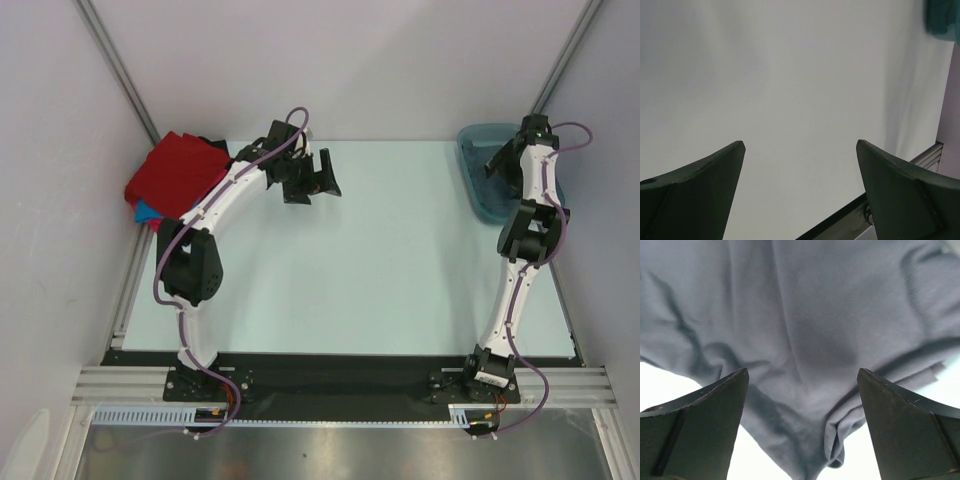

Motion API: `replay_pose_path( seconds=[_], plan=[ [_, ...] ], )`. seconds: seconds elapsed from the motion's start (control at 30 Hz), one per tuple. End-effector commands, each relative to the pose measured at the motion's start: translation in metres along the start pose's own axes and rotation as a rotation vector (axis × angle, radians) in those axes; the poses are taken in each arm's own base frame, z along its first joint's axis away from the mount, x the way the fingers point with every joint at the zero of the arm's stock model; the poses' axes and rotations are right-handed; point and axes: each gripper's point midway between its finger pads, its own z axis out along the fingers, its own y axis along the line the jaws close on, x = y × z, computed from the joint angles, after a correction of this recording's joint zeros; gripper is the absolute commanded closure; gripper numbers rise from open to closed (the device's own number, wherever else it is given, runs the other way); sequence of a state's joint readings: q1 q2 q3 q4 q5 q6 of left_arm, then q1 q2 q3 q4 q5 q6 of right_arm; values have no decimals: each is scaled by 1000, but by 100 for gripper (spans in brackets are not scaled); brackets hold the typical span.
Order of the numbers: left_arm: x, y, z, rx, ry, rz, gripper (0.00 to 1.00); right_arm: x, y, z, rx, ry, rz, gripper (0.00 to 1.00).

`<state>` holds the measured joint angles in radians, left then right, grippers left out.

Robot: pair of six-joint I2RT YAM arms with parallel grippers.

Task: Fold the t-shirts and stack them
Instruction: Grab the tshirt from the pile

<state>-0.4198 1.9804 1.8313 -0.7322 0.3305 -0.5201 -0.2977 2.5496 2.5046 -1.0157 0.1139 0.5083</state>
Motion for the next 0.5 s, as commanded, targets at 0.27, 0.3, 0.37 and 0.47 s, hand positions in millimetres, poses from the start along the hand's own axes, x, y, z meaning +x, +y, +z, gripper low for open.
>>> replay_pose_path(
  seconds=[0.27, 0.3, 0.37, 0.47],
  plan=[
    [-4, -5, -10, 19, 6, 36, 0, 36, 8, 28, 4, 88, -4, 39],
    [-4, -5, -11, 19, 6, 34, 0, 37, 10, 27, 3, 86, -14, 43],
    [-3, -5, -10, 19, 9, 33, 0, 36, 15, 25, -9, 75, -24, 60],
    [-3, -6, -9, 25, 11, 29, 0, 26, 20, 12, -15, 33, -45, 87]
  ],
)
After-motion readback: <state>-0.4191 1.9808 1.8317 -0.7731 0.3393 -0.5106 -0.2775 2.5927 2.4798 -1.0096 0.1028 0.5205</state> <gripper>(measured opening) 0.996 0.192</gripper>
